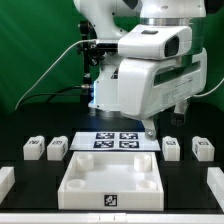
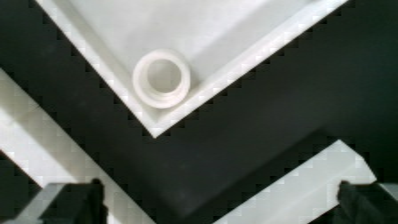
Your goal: Assemble one leg
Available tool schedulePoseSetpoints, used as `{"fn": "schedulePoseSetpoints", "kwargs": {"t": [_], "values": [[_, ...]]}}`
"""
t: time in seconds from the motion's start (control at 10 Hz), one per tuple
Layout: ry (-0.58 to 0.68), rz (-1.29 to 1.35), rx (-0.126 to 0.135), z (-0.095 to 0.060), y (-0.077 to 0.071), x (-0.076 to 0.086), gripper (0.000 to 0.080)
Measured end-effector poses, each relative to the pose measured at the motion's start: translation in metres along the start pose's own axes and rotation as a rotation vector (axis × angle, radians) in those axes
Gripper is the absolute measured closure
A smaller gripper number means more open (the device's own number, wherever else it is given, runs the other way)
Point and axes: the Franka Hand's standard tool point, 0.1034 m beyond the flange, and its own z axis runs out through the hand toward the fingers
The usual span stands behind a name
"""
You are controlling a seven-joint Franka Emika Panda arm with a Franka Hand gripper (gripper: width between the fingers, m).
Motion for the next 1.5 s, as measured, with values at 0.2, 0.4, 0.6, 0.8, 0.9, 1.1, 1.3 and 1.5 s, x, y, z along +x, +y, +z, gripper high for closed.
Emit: {"fn": "schedulePoseSetpoints", "kwargs": {"t": [0.2,0.4,0.6,0.8,0.9,1.1,1.3,1.5], "values": [[0.000,0.000,0.001,0.000,0.000,0.000,0.0150],[0.000,0.000,0.001,0.000,0.000,0.000,0.0150],[-0.001,-0.018,0.001,0.001,0.000,0.000,0.0150],[-0.001,-0.061,0.001,0.001,0.000,0.000,0.0150],[-0.002,-0.146,0.001,0.001,0.000,-0.001,0.0150],[0.011,-0.434,-0.011,0.020,-0.019,-0.031,0.0150],[0.005,-0.661,0.009,0.045,-0.042,-0.083,0.0150],[0.014,-0.713,0.028,0.076,-0.053,-0.119,0.0150]]}}
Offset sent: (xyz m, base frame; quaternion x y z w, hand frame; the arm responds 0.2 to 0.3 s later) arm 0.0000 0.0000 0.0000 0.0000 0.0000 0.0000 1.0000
